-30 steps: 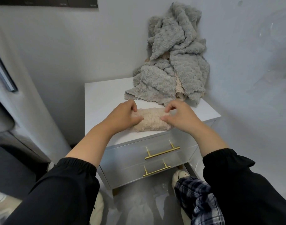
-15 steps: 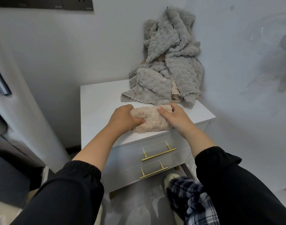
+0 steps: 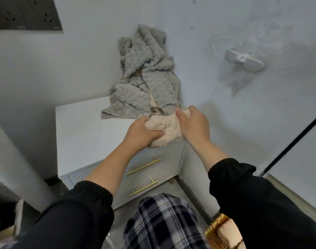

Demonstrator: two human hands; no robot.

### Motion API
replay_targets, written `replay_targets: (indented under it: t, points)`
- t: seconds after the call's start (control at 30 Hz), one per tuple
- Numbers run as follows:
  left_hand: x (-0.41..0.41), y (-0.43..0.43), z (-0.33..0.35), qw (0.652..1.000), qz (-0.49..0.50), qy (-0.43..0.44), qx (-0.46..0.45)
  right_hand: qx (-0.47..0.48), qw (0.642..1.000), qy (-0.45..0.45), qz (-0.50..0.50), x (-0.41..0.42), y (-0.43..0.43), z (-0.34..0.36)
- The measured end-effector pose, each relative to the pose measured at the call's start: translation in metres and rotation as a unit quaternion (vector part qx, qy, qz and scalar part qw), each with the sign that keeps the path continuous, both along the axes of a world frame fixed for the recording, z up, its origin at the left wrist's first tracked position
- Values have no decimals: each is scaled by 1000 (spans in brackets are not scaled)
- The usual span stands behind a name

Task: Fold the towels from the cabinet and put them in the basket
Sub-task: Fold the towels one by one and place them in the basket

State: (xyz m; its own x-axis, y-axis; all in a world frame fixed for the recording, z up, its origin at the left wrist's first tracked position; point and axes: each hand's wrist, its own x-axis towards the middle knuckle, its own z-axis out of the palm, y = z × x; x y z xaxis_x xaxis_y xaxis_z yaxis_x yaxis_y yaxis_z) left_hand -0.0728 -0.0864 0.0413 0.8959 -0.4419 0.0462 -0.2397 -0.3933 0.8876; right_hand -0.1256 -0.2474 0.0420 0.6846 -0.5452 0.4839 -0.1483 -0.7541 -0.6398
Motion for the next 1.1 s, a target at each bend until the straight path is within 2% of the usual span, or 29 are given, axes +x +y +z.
replay_targets:
  t: [0.13,0.27,0.43,0.53,0.67,0.83,0.93,1.0,1.1]
  points:
    - [-40,-46,7,996,-69,52,-10,-96,994,27,-42,-54,-42,15]
    - [-78,-85,-3,980,-140,135,-39,-150,985,61,-66,-108,-73,18]
    - [-120,-125,-36,958,-187,216,-1,-278,959,-16,-52,-172,-99,-10]
    - [-136,-144,-57,953,-183,241,10,-288,955,-32,-59,-195,-115,-36]
    - [-147,-159,-86,950,-188,247,37,-230,967,-54,-99,-214,-135,-69]
    - [-163,-179,-133,933,-182,303,73,-130,985,26,-109,-228,-150,-112]
    - [-172,-195,-158,926,-180,321,87,40,988,122,-91,-237,-164,-129]
    - [-177,-205,-175,923,-179,327,97,154,966,190,-79,-246,-180,-148]
    - [-183,-216,-206,915,-192,338,111,276,931,228,-73,-266,-197,-173]
